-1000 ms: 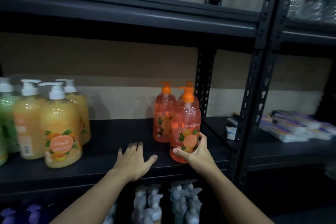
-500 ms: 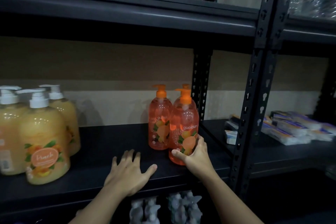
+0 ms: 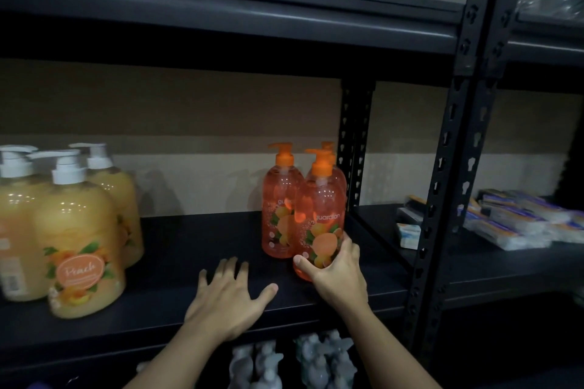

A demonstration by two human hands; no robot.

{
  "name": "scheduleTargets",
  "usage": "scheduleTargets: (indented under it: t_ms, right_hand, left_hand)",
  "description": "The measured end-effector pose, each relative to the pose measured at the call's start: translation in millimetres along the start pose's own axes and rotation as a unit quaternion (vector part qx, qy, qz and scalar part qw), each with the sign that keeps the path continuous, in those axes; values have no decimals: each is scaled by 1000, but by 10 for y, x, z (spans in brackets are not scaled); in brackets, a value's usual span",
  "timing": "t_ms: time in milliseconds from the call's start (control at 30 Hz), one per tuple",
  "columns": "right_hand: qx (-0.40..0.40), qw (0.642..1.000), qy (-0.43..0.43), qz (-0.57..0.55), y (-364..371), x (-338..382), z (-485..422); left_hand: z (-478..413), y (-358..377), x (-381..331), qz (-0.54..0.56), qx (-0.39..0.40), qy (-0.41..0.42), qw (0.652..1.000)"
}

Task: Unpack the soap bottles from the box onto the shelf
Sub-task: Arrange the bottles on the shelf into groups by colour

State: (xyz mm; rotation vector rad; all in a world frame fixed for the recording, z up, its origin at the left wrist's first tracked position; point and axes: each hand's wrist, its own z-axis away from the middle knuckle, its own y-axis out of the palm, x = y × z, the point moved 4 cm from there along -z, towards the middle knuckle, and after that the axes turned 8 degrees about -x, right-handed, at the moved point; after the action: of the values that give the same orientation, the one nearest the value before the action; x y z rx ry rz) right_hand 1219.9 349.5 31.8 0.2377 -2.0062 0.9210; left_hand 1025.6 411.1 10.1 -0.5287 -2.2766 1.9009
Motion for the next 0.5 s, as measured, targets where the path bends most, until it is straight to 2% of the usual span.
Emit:
scheduleTargets:
  t_ms: [500]
  right_hand:
    - [2,1000,13,16,-8,5,15]
  left_hand:
    - [20,-30,-15,8,9,-1,1000]
